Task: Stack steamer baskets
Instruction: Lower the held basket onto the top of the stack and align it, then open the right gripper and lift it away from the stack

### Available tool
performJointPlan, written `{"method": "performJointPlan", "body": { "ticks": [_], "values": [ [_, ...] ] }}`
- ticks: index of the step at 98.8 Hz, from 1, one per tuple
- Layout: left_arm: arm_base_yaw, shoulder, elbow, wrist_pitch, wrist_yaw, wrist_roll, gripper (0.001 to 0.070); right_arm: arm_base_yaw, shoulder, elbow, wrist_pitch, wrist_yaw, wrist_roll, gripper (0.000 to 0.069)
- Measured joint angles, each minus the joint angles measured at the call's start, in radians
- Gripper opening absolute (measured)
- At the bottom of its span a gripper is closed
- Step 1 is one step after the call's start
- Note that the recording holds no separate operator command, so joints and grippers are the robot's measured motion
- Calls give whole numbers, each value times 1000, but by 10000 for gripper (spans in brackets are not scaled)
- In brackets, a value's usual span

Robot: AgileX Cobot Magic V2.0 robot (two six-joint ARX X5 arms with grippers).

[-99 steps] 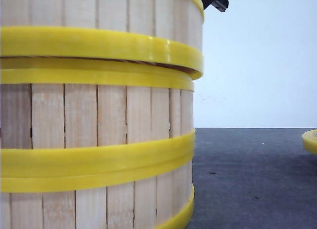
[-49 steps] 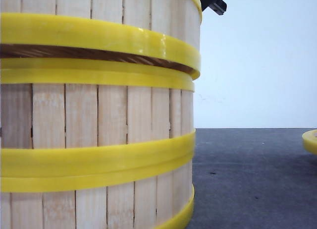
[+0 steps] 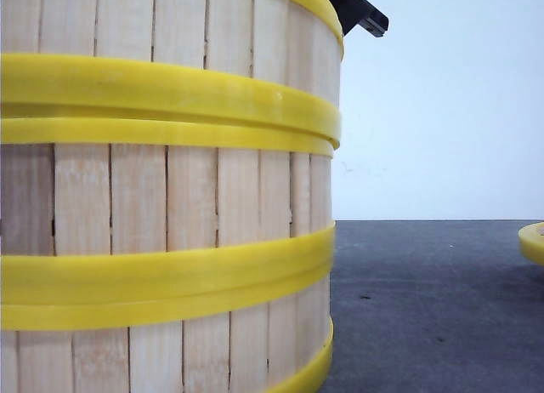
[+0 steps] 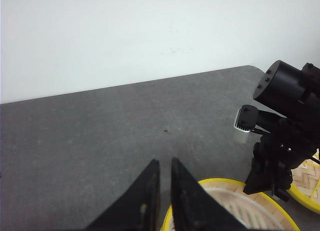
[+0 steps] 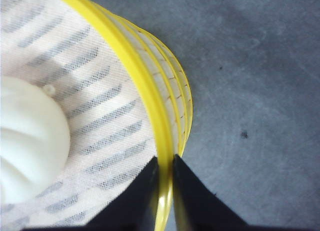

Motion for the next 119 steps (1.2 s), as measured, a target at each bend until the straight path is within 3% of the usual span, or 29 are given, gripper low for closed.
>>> {"method": "performJointPlan", "body": {
  "ticks": [103,119],
  "values": [
    [0,6,0,0,0,0,14,13,0,3,11,-13,-11,22],
    [0,6,0,0,0,0,14,14,0,3,11,-14,-11,49]
  ]
}}
